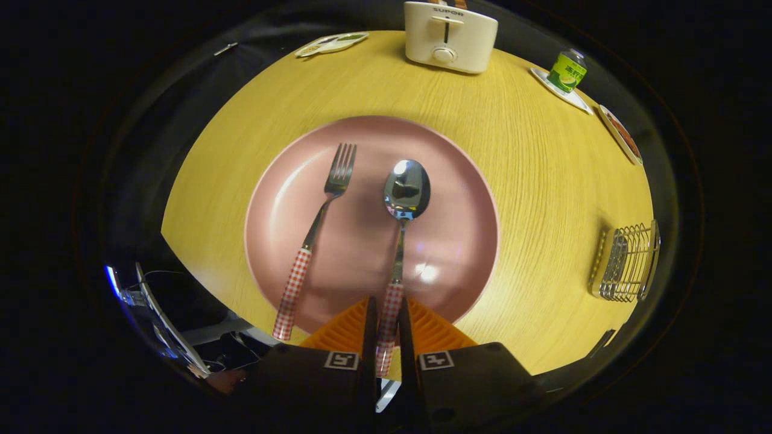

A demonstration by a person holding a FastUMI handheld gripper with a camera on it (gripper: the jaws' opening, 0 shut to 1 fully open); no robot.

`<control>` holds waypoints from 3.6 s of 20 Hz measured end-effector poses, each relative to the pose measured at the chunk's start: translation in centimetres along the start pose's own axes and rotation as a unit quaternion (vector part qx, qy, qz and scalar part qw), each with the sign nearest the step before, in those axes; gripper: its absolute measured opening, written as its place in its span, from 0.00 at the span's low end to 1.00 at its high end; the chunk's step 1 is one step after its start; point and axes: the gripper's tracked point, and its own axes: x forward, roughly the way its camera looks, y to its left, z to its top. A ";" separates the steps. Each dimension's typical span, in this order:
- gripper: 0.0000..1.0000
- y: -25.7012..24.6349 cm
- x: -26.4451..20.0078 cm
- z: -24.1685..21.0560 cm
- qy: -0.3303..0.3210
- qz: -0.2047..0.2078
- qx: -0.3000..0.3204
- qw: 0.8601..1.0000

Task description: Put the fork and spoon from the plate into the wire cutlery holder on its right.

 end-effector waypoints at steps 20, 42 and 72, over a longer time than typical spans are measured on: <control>0.13 -14.6 -17.4 2.2 -0.072 0.057 0.019 0.996; 0.13 -30.6 -16.9 -4.5 0.307 -0.009 -0.013 0.952; 0.33 -20.1 -21.8 3.3 0.068 0.135 0.061 0.987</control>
